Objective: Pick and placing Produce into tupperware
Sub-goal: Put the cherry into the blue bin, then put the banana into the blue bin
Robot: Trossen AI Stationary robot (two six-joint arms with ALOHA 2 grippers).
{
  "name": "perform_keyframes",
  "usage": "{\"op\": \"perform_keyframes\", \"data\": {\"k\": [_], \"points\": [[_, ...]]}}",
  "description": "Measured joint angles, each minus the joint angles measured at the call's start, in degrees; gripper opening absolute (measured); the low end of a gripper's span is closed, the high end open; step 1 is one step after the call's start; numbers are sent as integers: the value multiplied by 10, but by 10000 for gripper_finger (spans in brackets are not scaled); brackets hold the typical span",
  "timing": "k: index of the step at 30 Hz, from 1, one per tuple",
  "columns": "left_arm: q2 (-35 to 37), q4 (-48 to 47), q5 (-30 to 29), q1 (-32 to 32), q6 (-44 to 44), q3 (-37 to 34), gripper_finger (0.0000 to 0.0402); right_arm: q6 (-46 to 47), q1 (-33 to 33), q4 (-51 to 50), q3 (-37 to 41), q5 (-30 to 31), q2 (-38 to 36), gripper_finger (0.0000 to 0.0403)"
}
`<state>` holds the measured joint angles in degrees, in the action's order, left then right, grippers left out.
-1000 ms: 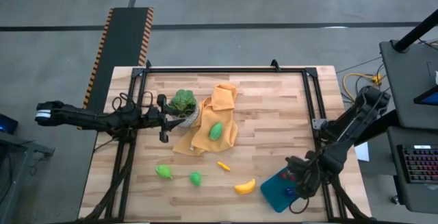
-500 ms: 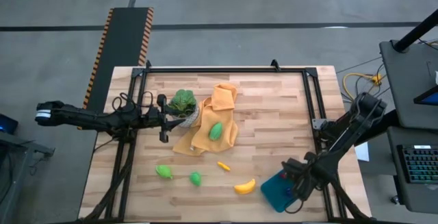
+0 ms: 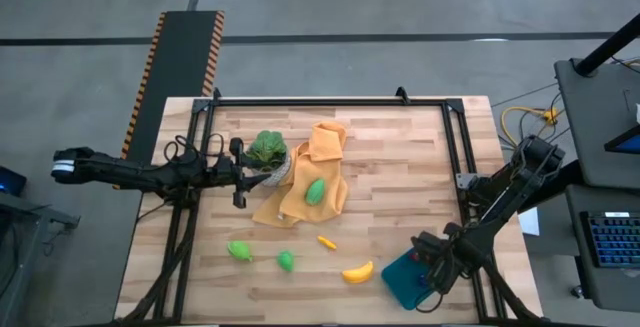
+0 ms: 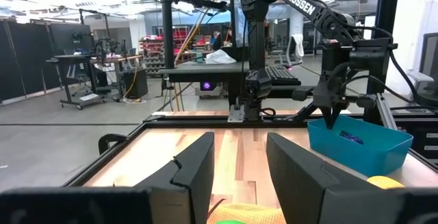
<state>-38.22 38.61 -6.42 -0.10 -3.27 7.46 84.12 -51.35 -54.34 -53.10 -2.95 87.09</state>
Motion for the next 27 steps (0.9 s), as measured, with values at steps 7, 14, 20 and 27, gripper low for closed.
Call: {"op": "perform_keyframes", "data": {"k": [7, 14, 20, 27], "points": [[0, 0, 0, 0, 0, -1, 121, -1, 0, 4, 0, 0, 0, 35], [0, 0, 0, 0, 0, 0, 121, -8, 0, 10, -1, 57, -1, 92], [0, 0, 0, 0, 0, 0, 121, -69, 3, 11, -44, 290, -4, 168], [0, 0, 1, 0, 0, 0, 121, -237, 10, 68, -107, 542, -3, 247]]}}
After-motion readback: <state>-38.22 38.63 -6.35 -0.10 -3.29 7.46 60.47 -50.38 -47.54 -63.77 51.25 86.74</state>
